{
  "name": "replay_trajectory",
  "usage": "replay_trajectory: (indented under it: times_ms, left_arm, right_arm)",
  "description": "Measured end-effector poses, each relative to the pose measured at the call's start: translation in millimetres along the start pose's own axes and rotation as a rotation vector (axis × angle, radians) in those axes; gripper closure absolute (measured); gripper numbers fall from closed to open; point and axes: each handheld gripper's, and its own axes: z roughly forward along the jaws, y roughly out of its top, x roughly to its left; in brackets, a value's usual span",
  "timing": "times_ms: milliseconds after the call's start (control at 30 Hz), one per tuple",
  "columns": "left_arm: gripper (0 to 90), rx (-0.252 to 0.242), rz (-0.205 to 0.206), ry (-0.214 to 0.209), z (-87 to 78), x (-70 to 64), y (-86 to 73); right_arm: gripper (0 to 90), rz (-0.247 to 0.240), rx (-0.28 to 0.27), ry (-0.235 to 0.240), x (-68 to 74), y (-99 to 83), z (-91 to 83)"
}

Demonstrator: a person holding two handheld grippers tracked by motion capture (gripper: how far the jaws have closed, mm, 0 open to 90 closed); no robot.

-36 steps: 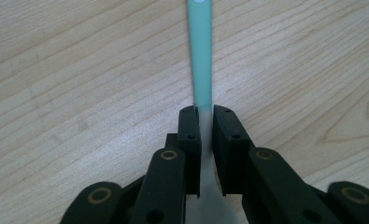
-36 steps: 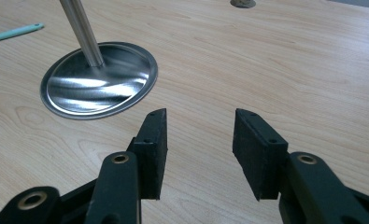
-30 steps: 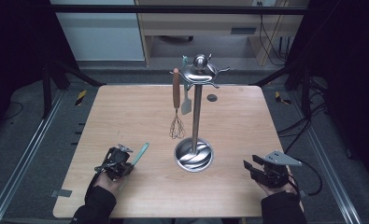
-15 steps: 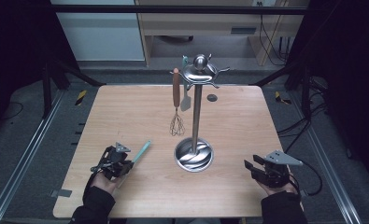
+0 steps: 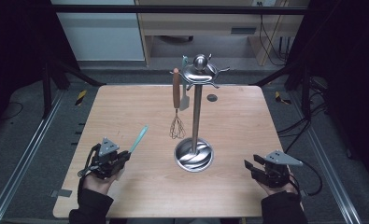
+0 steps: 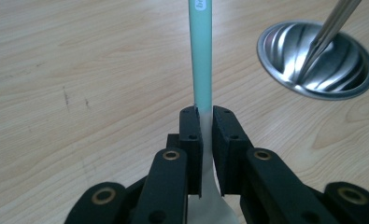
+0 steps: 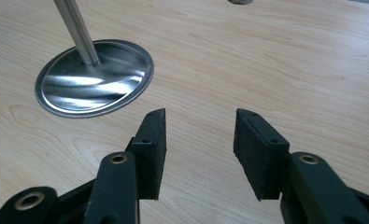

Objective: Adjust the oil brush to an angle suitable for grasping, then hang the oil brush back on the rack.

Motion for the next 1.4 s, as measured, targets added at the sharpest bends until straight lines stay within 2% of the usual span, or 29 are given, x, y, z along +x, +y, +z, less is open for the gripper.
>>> replay_trajectory:
  times_ms: [167,333,600,767,1033,1233,1400]
  left_arm:
    - [82.6,-0.059,-0.018,-0.02,-8.8,-0.4,3.2]
    - [82.6,-0.129,-0.017,-0.024,-20.4,-2.5,6.4]
    - [82.6,-0.184,-0.032,-0.042,-30.4,-4.0,11.4]
    - [82.6,-0.222,-0.042,-0.055,-38.5,-4.0,15.0]
    - [82.6,-0.291,-0.029,-0.056,-52.5,-9.0,20.5]
    - [82.6,-0.353,-0.008,-0.066,-66.2,-16.7,26.4]
    - [82.6,-0.381,0.004,-0.08,-73.9,-21.5,30.3]
  right_arm:
    - [50.9,0.009,0.003,0.0,-0.4,-0.6,0.5]
    - [48.8,0.014,-0.007,-0.005,-1.1,-0.7,0.4]
    - [45.2,0.005,-0.012,-0.01,-2.4,-2.3,1.2]
    - [42.5,0.021,-0.016,-0.008,-3.4,-3.8,1.0]
    - [36.4,0.007,-0.021,-0.014,-4.8,-4.6,3.1]
    - [35.0,0.001,-0.018,-0.02,-4.3,-4.8,4.2]
    - [34.9,-0.015,-0.012,-0.025,-3.7,-4.4,5.0]
